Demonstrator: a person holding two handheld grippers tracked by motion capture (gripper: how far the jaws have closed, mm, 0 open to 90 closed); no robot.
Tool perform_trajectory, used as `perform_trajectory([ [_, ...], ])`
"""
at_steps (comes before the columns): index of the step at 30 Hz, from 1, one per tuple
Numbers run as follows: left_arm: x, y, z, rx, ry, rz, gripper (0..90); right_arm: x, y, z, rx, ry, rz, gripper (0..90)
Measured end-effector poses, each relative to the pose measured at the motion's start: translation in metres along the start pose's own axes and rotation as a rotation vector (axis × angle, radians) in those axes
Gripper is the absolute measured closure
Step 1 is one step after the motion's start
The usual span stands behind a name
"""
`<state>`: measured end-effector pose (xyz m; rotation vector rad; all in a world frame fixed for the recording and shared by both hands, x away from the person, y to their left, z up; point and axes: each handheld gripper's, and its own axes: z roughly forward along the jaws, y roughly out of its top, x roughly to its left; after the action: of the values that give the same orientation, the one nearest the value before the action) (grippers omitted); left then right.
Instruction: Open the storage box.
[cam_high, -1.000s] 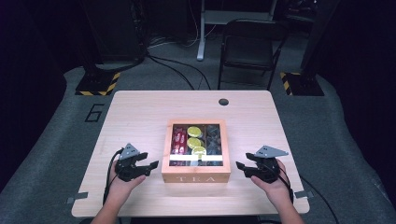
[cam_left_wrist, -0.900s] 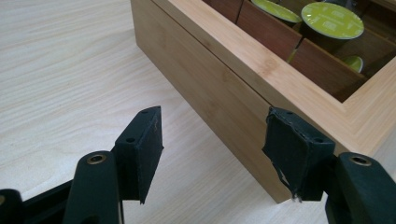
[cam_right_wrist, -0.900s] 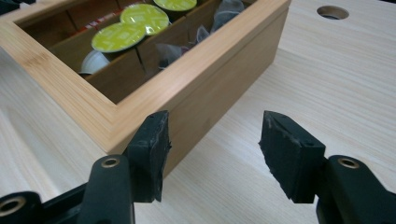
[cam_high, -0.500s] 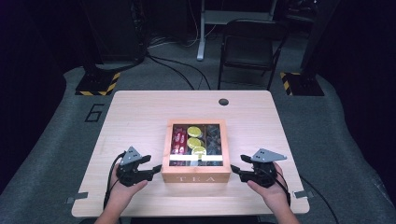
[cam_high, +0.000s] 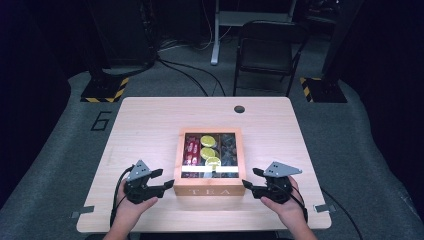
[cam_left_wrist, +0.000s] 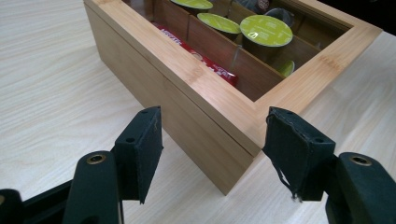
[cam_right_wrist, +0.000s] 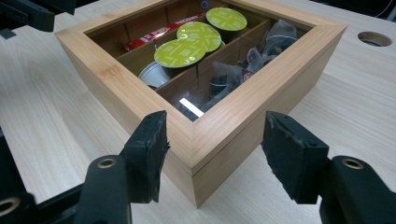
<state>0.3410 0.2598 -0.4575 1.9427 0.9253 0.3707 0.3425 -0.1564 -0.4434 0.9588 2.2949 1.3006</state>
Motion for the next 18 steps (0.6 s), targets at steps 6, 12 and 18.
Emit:
perform_trajectory([
  [6, -0.002, 0.0, 0.002, 0.002, -0.026, 0.009, 36.5, 0.005, -0.002, 0.008, 0.028, 0.009, -0.032, 40.3],
  [12, -0.007, -0.002, 0.008, 0.009, -0.032, 0.017, 36.4, 0.006, -0.005, 0.014, 0.061, 0.009, -0.043, 40.9],
  [18, -0.015, -0.004, 0.018, 0.048, -0.047, 0.06, 36.5, 0.006, -0.009, 0.02, 0.083, 0.015, -0.045, 41.3],
])
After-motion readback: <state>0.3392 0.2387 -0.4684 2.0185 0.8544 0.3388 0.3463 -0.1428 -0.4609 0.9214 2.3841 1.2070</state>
